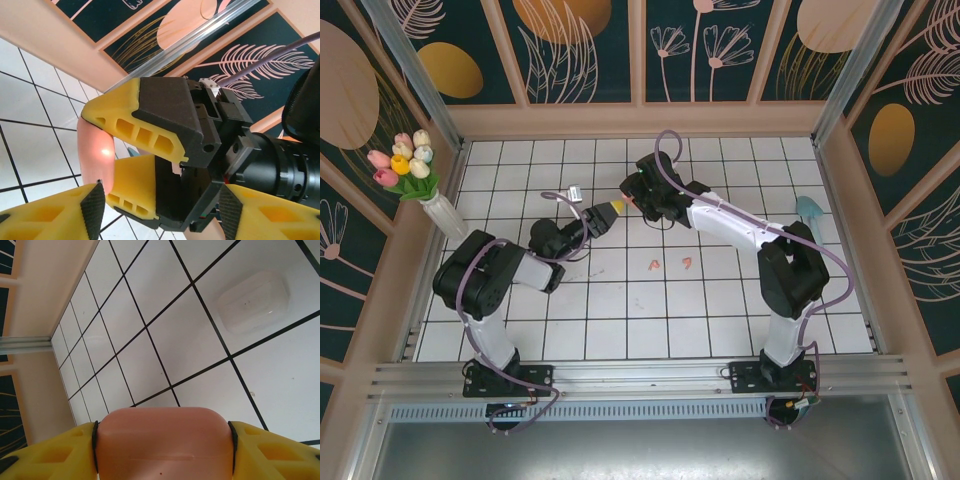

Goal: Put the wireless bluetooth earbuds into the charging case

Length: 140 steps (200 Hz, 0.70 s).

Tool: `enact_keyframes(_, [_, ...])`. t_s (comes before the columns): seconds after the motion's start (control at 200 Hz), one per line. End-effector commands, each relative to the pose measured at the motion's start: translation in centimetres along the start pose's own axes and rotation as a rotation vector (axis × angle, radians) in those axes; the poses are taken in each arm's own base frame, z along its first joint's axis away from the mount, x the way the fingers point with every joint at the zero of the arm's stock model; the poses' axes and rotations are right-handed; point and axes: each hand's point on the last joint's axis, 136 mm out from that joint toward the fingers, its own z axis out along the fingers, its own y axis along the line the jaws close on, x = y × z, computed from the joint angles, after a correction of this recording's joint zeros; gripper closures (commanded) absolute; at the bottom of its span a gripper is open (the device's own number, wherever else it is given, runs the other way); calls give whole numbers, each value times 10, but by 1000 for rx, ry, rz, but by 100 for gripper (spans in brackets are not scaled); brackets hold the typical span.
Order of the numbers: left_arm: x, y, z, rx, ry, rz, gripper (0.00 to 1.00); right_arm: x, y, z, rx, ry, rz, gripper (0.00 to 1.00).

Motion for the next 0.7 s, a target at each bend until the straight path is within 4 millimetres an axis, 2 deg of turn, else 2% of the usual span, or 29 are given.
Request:
enact_keyframes(0.0, [-4,2,9,-2,-26,56,39,0,21,-17,-77,-9,20,59])
enact_keyframes(0.38, [2,25,17,-104,-25,96,43,2,22,-23,-88,-7,21,60])
enact_keyframes(0.696, [-1,29,34,-104,-22,107,45,6,21,-22,-94,-2,20,60])
